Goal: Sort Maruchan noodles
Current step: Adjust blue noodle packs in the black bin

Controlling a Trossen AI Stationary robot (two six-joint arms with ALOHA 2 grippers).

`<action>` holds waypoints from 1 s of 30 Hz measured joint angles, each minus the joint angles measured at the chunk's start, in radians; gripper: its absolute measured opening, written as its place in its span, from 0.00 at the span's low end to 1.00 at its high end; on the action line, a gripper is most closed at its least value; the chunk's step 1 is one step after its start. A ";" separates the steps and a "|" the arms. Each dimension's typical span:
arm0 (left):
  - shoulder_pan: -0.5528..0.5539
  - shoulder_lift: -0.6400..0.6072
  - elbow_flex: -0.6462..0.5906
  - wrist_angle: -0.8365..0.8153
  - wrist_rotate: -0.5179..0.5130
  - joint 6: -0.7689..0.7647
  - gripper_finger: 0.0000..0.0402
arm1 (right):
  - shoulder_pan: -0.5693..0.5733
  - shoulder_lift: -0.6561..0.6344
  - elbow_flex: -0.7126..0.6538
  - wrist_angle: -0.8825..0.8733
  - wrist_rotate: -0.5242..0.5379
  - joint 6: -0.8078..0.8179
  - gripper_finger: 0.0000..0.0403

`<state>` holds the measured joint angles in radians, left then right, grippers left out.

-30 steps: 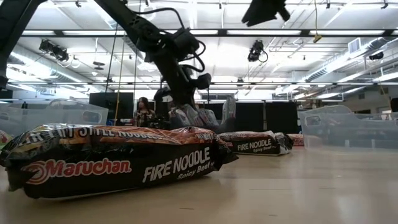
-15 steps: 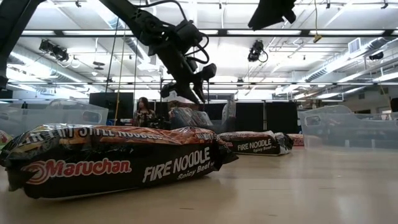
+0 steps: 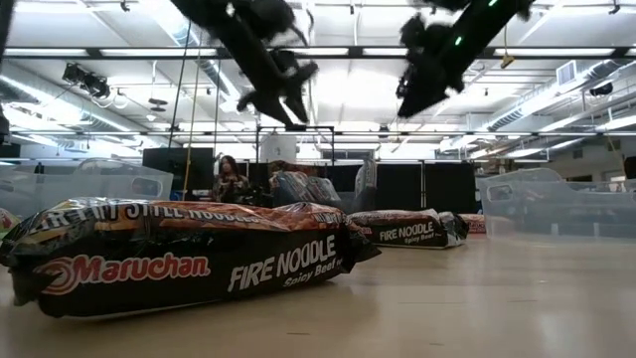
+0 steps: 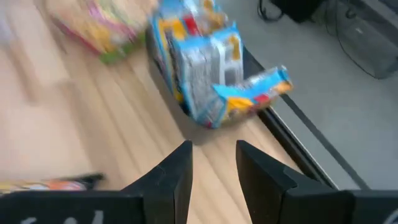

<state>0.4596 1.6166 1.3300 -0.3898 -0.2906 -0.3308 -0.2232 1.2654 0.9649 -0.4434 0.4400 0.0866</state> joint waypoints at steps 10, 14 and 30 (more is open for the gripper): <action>0.108 -0.141 -0.144 -0.237 -0.132 0.085 0.43 | -0.264 0.281 0.136 0.030 -0.082 -0.244 0.32; 0.198 -0.128 -0.282 0.019 -0.024 0.157 0.43 | -0.333 0.345 0.146 0.073 -0.221 -0.272 0.32; 0.240 0.061 -0.340 0.320 0.214 0.188 0.43 | -0.347 0.437 0.148 0.260 -0.409 -0.327 0.32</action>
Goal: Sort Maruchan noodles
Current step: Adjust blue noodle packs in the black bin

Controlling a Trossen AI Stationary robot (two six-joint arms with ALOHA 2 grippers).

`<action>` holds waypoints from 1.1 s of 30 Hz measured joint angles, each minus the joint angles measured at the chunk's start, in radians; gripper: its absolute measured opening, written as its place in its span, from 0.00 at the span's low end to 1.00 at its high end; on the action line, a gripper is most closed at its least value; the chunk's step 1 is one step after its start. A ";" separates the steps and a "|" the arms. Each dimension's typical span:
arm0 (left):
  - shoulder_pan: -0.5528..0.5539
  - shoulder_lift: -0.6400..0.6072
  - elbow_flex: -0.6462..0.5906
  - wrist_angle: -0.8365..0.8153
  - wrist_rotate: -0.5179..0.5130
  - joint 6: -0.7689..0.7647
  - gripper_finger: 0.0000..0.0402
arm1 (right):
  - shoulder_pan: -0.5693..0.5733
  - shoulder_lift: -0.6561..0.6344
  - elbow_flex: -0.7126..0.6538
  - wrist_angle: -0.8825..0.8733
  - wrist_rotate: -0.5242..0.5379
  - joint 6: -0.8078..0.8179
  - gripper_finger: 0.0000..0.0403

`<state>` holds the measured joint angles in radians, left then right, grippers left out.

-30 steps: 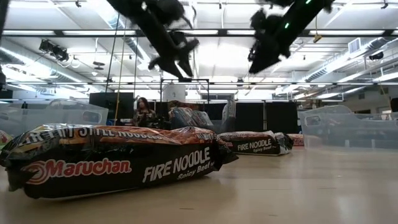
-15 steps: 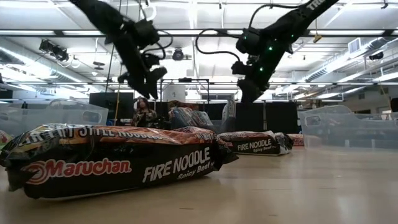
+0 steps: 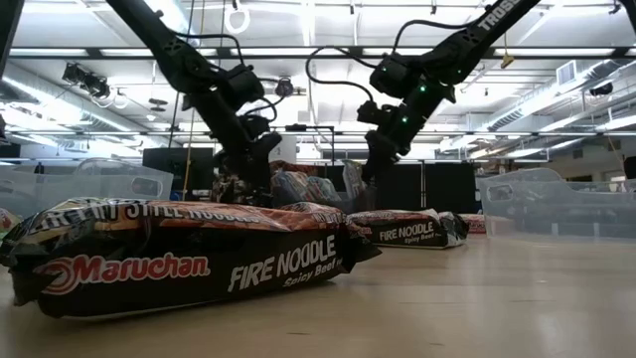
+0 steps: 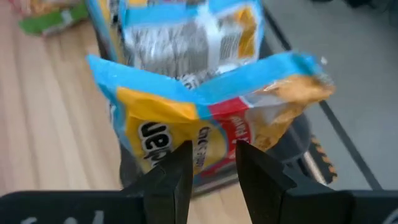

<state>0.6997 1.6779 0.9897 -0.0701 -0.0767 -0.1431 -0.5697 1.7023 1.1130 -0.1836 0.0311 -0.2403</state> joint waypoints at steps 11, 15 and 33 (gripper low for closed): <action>-0.080 0.014 0.001 0.228 0.051 -0.006 0.43 | -0.035 0.014 0.000 0.096 -0.081 -0.014 0.32; -0.090 0.024 0.001 0.307 0.051 -0.007 0.43 | -0.035 0.007 0.000 0.075 -0.062 -0.031 0.32; -0.116 0.116 0.010 0.507 0.091 -0.033 0.43 | -0.004 -0.208 0.000 -0.035 0.029 -0.102 0.32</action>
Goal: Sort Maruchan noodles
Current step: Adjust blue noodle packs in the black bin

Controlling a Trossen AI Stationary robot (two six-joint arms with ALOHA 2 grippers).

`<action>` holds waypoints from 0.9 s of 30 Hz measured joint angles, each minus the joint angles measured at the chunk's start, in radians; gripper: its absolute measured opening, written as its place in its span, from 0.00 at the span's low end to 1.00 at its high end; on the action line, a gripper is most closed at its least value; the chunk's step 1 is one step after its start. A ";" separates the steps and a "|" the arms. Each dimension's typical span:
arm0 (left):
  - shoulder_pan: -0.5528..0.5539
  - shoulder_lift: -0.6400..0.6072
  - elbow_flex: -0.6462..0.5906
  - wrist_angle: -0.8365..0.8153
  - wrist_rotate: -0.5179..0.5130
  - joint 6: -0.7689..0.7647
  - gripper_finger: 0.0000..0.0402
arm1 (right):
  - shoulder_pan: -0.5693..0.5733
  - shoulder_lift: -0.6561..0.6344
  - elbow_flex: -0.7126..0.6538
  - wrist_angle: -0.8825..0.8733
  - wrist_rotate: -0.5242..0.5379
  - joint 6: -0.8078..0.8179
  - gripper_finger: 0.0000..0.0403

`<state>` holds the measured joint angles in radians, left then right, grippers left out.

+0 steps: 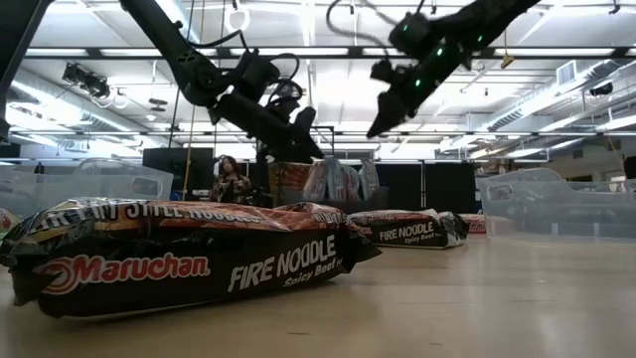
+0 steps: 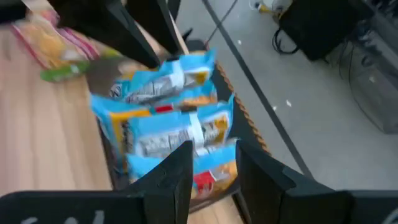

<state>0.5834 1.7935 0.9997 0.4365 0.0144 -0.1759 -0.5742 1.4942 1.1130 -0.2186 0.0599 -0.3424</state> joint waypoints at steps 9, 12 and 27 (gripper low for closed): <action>0.003 -0.016 0.017 -0.132 0.000 0.049 0.43 | 0.044 -0.100 0.000 -0.036 -0.055 -0.025 0.32; 0.009 -0.071 0.017 -0.149 0.002 0.081 0.43 | 0.050 -0.095 0.000 -0.034 -0.031 -0.047 0.32; -0.069 -0.570 0.019 -0.848 0.008 -0.109 0.43 | -0.056 0.115 0.000 -0.136 0.010 -0.077 0.32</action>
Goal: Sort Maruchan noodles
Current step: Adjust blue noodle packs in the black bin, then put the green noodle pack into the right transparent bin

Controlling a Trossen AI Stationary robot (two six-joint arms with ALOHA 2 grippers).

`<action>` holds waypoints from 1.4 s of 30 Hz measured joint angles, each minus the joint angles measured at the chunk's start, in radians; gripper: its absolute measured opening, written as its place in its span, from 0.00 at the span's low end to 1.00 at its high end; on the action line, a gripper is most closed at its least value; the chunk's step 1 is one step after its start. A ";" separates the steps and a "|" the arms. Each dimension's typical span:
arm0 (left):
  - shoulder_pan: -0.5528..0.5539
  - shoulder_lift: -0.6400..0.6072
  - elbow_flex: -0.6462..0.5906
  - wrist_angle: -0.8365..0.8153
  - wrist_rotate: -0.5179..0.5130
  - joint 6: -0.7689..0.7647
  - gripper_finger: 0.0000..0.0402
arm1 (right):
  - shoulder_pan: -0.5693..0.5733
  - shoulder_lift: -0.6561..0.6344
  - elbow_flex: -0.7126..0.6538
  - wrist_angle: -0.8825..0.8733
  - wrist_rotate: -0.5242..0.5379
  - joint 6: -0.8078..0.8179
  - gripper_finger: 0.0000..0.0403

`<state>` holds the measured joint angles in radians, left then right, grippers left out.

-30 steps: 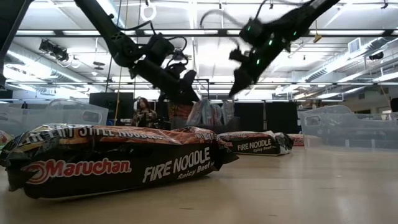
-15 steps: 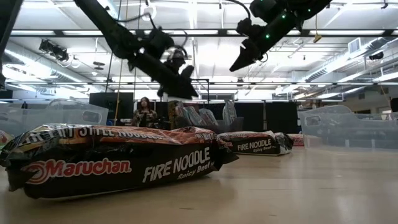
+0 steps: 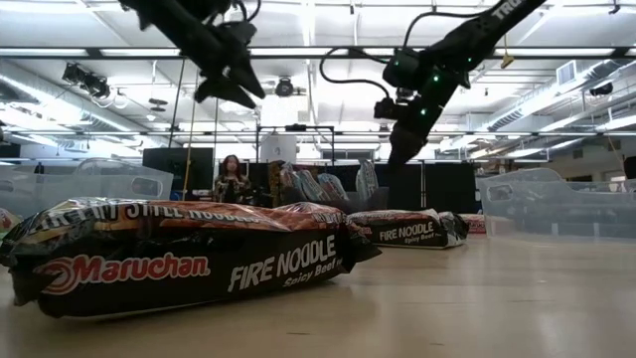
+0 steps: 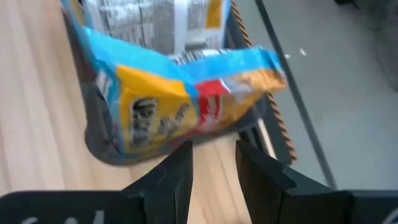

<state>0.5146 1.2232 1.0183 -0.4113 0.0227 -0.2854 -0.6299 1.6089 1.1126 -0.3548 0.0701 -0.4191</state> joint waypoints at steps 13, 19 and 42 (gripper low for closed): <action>-0.185 0.001 -0.012 -0.166 -0.190 -0.259 0.43 | -0.019 0.171 0.015 0.179 -0.065 -0.076 0.31; -0.131 -0.002 -0.011 -0.241 -0.203 -0.254 0.43 | -0.006 0.218 0.019 0.215 -0.089 -0.063 0.31; -0.112 -0.157 -0.011 -0.222 -0.120 -0.122 0.43 | -0.024 -0.061 0.049 -0.088 0.063 0.293 0.35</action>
<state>0.4028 1.0663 1.0069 -0.6336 -0.0976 -0.4071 -0.6544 1.5477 1.1618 -0.4425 0.1335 -0.1263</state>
